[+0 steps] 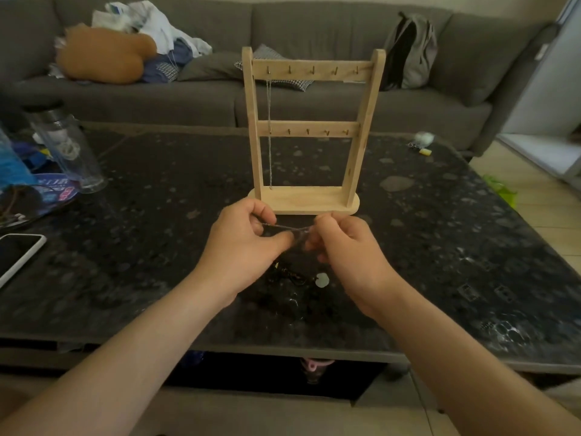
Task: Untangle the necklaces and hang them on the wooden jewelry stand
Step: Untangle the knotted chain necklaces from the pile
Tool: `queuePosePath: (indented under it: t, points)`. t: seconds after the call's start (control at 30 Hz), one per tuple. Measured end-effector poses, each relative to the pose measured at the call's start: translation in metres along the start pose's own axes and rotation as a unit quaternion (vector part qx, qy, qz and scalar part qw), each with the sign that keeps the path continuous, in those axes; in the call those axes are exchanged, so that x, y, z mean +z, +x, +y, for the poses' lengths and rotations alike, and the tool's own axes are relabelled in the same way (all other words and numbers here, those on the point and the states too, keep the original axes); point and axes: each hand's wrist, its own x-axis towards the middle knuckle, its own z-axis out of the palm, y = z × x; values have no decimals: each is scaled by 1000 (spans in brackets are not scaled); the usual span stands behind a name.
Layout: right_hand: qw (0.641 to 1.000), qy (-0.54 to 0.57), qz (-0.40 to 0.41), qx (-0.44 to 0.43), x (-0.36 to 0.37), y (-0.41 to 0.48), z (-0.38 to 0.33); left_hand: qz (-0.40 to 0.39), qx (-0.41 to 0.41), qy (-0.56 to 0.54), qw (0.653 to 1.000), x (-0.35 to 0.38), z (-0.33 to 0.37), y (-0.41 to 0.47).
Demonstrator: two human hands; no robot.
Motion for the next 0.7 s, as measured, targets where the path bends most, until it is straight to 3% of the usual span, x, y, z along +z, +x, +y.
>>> queuePosePath:
  t: [0.3, 0.5, 0.7]
  points:
    - [977, 206, -9, 52, 6, 1, 1, -40, -41, -2, 998, 4, 3, -1]
    - [978, 191, -68, 41, 4, 0, -4, -68, -63, -17, 996, 5, 3, -2]
    - [952, 292, -65, 72, -1, 3, -10, -69, -58, -30, 995, 6, 1, 2]
